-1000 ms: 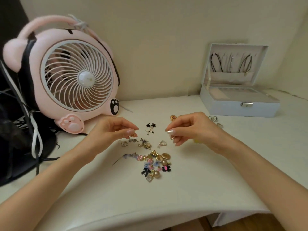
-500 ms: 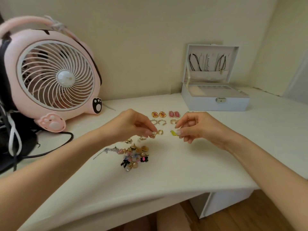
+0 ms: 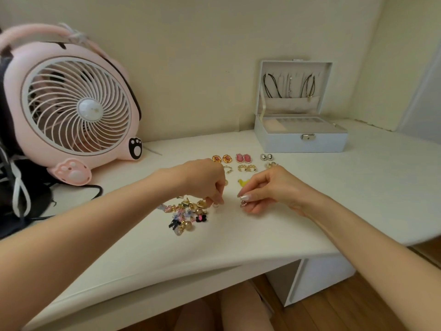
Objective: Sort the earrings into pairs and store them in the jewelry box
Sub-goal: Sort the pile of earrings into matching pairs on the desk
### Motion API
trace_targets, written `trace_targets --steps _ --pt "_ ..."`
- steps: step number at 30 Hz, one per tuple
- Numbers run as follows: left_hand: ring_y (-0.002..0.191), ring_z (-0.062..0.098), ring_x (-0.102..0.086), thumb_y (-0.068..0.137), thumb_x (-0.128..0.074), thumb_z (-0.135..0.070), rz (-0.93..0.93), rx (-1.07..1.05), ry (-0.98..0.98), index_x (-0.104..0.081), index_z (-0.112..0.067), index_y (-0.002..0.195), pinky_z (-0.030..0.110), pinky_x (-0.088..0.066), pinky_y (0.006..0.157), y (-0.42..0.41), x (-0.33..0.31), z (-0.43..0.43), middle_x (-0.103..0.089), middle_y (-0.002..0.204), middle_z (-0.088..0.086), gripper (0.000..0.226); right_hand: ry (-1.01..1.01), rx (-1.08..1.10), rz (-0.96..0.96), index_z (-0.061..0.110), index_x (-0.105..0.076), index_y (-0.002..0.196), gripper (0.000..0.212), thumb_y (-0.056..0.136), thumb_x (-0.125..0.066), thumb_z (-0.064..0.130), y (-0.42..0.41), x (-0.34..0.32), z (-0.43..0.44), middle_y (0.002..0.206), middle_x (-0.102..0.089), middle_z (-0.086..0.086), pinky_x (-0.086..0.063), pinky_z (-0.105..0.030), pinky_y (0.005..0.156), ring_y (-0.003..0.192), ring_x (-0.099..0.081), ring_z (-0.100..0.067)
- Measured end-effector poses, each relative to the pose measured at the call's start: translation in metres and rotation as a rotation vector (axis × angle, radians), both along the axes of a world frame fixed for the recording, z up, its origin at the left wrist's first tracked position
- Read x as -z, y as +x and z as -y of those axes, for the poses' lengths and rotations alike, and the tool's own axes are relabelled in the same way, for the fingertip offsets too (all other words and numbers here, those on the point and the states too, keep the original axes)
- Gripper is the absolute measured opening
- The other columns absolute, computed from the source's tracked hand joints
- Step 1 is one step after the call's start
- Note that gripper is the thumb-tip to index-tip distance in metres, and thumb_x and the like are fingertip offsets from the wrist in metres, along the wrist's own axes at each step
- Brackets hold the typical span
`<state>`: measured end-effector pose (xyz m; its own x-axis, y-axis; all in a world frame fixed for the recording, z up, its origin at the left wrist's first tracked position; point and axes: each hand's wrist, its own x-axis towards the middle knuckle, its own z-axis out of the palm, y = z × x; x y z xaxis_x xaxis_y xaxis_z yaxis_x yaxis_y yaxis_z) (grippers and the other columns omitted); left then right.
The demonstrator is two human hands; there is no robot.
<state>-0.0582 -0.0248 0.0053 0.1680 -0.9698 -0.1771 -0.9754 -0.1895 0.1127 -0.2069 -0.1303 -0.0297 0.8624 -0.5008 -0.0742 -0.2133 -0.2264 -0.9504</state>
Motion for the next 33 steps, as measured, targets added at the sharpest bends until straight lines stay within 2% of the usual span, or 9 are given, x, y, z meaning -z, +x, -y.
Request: trace_targets --steps 4,7,10,16,22,25,27,30,33 --pt "0.059 0.0 -0.055 0.086 -0.064 -0.025 -0.06 0.019 0.089 -0.065 -0.015 0.078 0.012 -0.037 0.055 0.002 -0.005 0.005 -0.062 0.061 -0.011 0.013 -0.085 0.006 -0.028 0.009 -0.074 0.079 0.01 0.077 -0.072 -0.001 0.005 0.006 -0.001 0.066 -0.072 -0.005 -0.053 -0.019 0.055 0.058 -0.066 -0.011" --pt "0.06 0.0 -0.057 0.086 -0.064 -0.021 -0.11 0.037 0.083 -0.064 -0.014 0.078 0.004 -0.037 0.053 0.004 -0.001 0.009 -0.062 0.062 -0.01 0.01 -0.132 0.021 -0.041 0.011 -0.075 0.081 0.008 0.077 -0.073 0.004 0.01 0.009 -0.002 0.066 -0.071 -0.001 -0.05 -0.016 0.054 0.059 -0.064 -0.005" --pt "0.064 0.003 -0.058 0.084 -0.066 -0.018 -0.129 0.057 0.037 -0.066 -0.012 0.082 0.013 -0.043 0.064 0.007 0.005 0.012 -0.062 0.066 -0.01 0.007 -0.205 0.042 -0.05 0.013 -0.075 0.081 0.008 0.077 -0.074 0.006 0.014 0.011 -0.003 0.063 -0.067 0.004 -0.046 -0.014 0.051 0.054 -0.059 0.001" --pt "0.071 0.004 -0.056 0.082 -0.068 -0.017 -0.098 0.074 -0.078 -0.065 -0.017 0.079 0.013 -0.039 0.06 0.015 0.012 0.014 -0.065 0.076 -0.008 0.005 -0.36 0.12 -0.051 0.016 -0.076 0.079 0.008 0.074 -0.075 0.01 0.024 0.018 -0.004 0.064 -0.065 0.003 -0.044 -0.023 0.049 0.06 -0.054 -0.012" --pt "0.077 0.008 -0.05 0.08 -0.07 -0.026 0.011 0.077 -0.211 -0.065 -0.02 0.08 0.024 -0.039 0.068 0.018 0.024 0.016 -0.065 0.079 -0.01 0.007 -0.395 0.151 -0.011 0.012 -0.074 0.081 0.008 0.075 -0.075 0.007 0.029 0.02 -0.006 0.061 -0.06 0.004 -0.036 -0.016 0.036 0.047 -0.046 -0.01" --pt "0.078 0.01 -0.051 0.08 -0.07 -0.029 0.06 0.08 -0.274 -0.064 -0.022 0.08 0.025 -0.036 0.065 0.022 0.029 0.016 -0.065 0.083 -0.009 0.008 -0.426 0.176 0.004 0.013 -0.074 0.08 0.008 0.075 -0.074 0.007 0.031 0.023 -0.005 0.063 -0.06 0.008 -0.034 -0.01 0.04 0.049 -0.048 -0.002" --pt "0.083 0.012 -0.054 0.082 -0.067 -0.03 0.132 0.095 -0.305 -0.064 -0.023 0.083 0.025 -0.039 0.066 0.024 0.031 0.016 -0.065 0.087 -0.008 0.007 -0.477 0.19 0.008 0.014 -0.075 0.079 0.008 0.074 -0.074 0.007 0.034 0.027 -0.005 0.065 -0.061 0.011 -0.037 -0.006 0.051 0.057 -0.051 0.002" --pt "0.088 0.013 -0.055 0.084 -0.065 -0.033 0.183 0.113 -0.321 -0.064 -0.024 0.089 0.025 -0.039 0.066 0.028 0.033 0.016 -0.064 0.092 -0.009 0.011 -0.53 0.214 0.007 0.016 -0.075 0.079 0.008 0.074 -0.074 0.01 0.039 0.03 -0.006 0.07 -0.064 0.005 -0.037 -0.009 0.058 0.065 -0.051 -0.003" --pt "0.082 0.009 -0.051 0.083 -0.066 -0.039 0.118 0.082 -0.315 -0.063 -0.025 0.1 0.024 -0.034 0.062 0.033 0.031 0.012 -0.063 0.095 -0.011 0.023 -0.504 0.223 0.027 0.015 -0.074 0.082 0.008 0.076 -0.073 0.009 0.038 0.028 -0.005 0.066 -0.06 0.001 -0.038 -0.009 0.046 0.055 -0.051 -0.008"
